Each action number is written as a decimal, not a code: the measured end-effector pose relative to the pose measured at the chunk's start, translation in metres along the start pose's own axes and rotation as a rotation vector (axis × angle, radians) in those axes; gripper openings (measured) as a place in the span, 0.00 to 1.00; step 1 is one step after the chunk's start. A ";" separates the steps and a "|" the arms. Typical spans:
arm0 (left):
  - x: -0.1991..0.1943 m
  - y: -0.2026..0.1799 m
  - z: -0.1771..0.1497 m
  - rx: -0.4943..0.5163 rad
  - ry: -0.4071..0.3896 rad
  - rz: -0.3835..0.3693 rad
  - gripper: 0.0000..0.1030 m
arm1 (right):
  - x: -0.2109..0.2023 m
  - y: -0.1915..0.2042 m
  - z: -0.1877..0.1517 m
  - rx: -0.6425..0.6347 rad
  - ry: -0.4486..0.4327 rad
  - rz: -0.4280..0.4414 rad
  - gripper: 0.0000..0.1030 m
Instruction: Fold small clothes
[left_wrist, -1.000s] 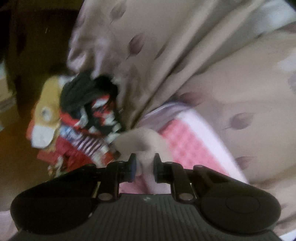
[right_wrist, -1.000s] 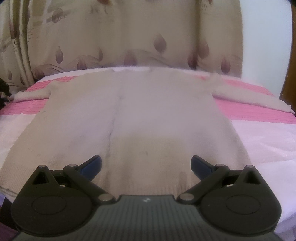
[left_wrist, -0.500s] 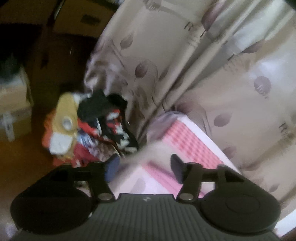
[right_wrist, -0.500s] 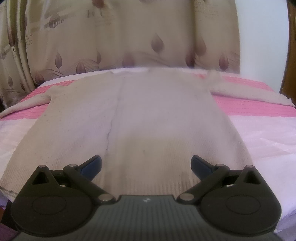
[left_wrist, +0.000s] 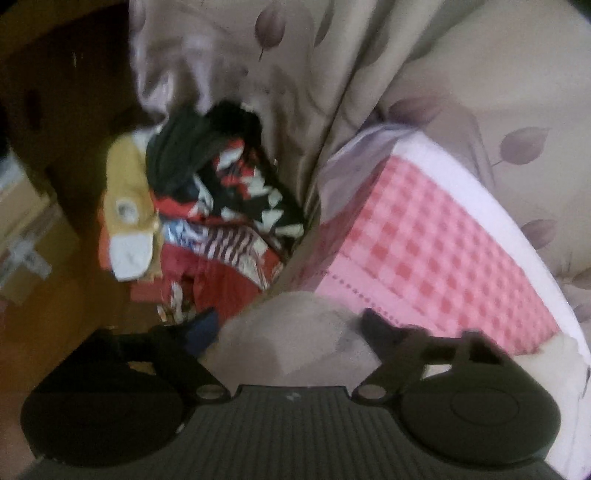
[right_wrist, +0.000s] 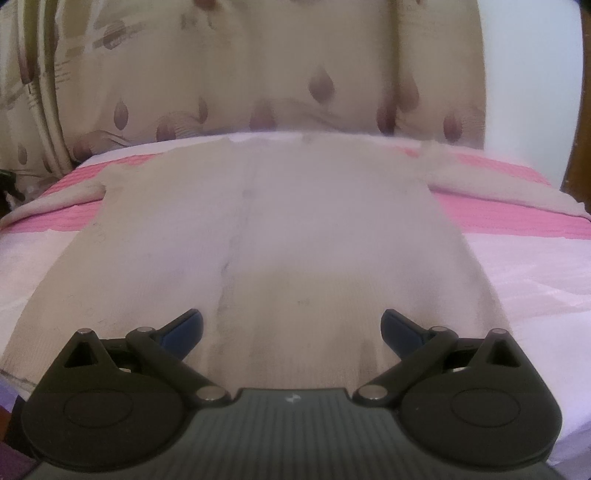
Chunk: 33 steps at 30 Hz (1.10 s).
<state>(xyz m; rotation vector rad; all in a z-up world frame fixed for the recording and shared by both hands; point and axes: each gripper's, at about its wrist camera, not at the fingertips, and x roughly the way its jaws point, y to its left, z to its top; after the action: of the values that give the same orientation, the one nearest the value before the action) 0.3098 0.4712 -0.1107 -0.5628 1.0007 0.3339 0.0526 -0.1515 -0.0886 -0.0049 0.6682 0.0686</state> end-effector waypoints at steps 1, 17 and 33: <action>0.001 0.003 -0.001 -0.027 -0.003 -0.042 0.51 | 0.001 -0.002 0.000 0.005 0.003 -0.004 1.00; -0.142 0.010 -0.135 0.035 -0.603 -0.360 0.11 | -0.003 -0.011 -0.001 0.063 -0.012 0.019 1.00; -0.175 0.057 -0.200 -0.088 -0.503 -0.205 1.00 | -0.026 -0.024 -0.008 0.111 -0.060 0.054 1.00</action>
<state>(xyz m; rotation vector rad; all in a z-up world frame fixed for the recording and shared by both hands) 0.0529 0.3989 -0.0592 -0.6160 0.4409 0.3164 0.0284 -0.1776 -0.0792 0.1221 0.6113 0.0834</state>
